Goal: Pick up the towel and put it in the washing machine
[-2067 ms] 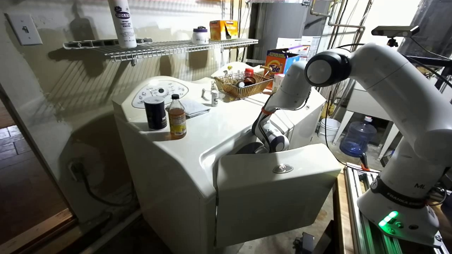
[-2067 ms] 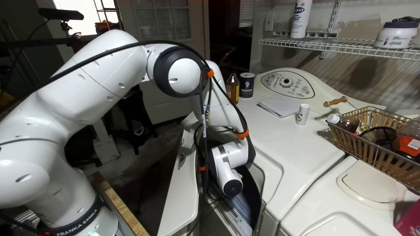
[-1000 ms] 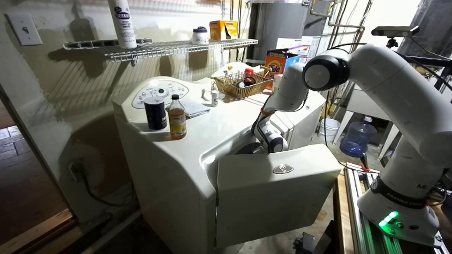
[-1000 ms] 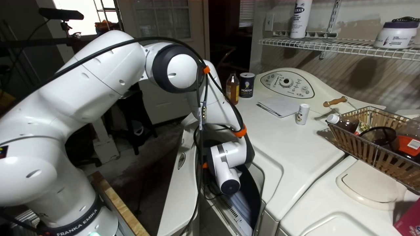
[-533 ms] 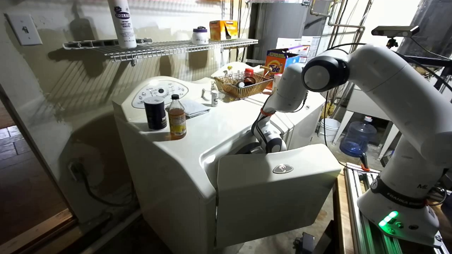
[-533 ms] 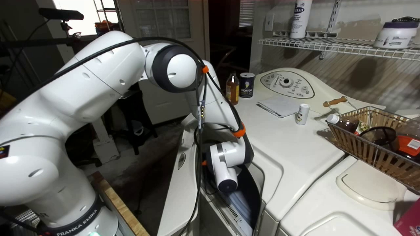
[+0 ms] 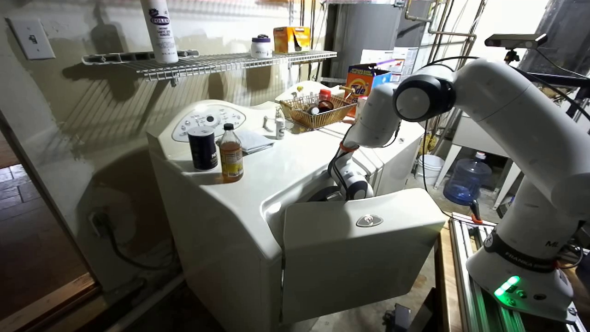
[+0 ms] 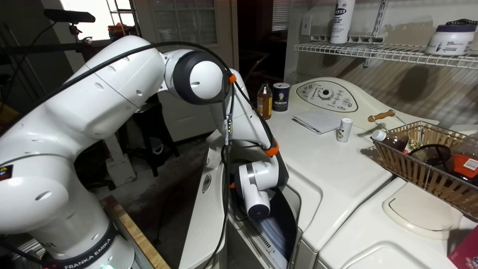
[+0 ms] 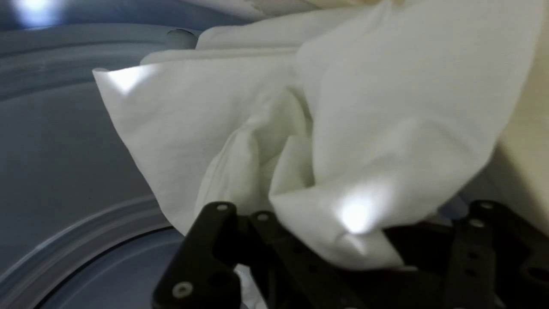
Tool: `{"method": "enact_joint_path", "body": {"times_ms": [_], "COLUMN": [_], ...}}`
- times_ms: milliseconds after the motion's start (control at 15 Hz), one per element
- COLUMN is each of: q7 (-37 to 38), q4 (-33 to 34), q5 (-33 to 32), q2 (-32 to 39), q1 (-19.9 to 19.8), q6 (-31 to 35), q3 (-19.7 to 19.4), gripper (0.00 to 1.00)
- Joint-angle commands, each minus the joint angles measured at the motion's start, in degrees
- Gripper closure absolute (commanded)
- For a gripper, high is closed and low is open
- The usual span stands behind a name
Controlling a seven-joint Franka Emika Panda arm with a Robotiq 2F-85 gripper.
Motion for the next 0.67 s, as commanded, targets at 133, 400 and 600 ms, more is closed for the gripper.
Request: {"method": "enact_joint_path", "body": {"times_ms": [133,400,600], "q7": [-2.2,-4.1,-7.0], "q4": [5.6,5.7,5.6], "q5": [0.5,1.2,3.5], "q2": [7.0,7.1,6.8], "q1": [0.2,0.0,-0.4], "q6": [-6.9,-8.5,-8.8], "q3": [-0.3,-0.2,0.1], "gripper": [1.00,1.00,1.00]}}
